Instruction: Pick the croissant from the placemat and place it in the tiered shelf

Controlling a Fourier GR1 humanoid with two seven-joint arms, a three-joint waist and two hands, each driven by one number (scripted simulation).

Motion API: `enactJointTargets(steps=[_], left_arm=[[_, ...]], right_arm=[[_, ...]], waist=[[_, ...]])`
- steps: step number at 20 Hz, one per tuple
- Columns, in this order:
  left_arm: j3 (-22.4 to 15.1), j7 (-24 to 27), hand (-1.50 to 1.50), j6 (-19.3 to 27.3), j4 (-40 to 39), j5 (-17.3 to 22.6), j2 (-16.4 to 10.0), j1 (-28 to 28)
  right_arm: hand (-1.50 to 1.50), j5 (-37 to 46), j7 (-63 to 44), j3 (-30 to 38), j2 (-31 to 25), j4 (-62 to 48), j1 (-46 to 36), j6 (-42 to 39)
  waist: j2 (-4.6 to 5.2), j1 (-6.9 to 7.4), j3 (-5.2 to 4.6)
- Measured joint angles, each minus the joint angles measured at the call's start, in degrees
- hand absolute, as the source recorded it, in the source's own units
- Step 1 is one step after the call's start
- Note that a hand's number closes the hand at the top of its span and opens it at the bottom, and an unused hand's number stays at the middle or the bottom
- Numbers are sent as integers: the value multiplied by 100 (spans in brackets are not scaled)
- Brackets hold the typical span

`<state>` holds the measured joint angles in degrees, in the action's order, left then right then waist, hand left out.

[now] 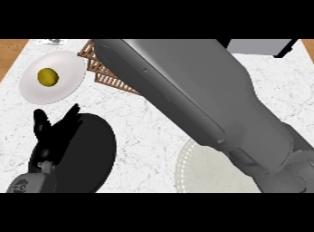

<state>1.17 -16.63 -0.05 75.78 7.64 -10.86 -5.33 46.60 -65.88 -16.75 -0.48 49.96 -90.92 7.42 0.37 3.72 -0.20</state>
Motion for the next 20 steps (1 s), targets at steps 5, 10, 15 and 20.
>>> enactJointTargets(steps=[5, 10, 15, 20], left_arm=[[6, 1, 0, 85, -104, -66, 51, -117], [85, -20, 0, 13, -58, 2, -7, -123], [94, -99, 0, 45, 1, -18, -3, -120], [66, -21, 0, 57, -71, -60, 73, -112]], right_arm=[[150, -174, 273, 50, 9, -897, -292, 280], [150, -271, 493, 88, 14, -1595, -491, 592], [150, -317, 778, 103, 22, -2088, -527, 973], [150, -433, 1008, 218, 32, -2444, -644, 1259]], waist=[[24, -28, 2], [29, -38, 4], [31, -57, 5], [38, -72, 6]])
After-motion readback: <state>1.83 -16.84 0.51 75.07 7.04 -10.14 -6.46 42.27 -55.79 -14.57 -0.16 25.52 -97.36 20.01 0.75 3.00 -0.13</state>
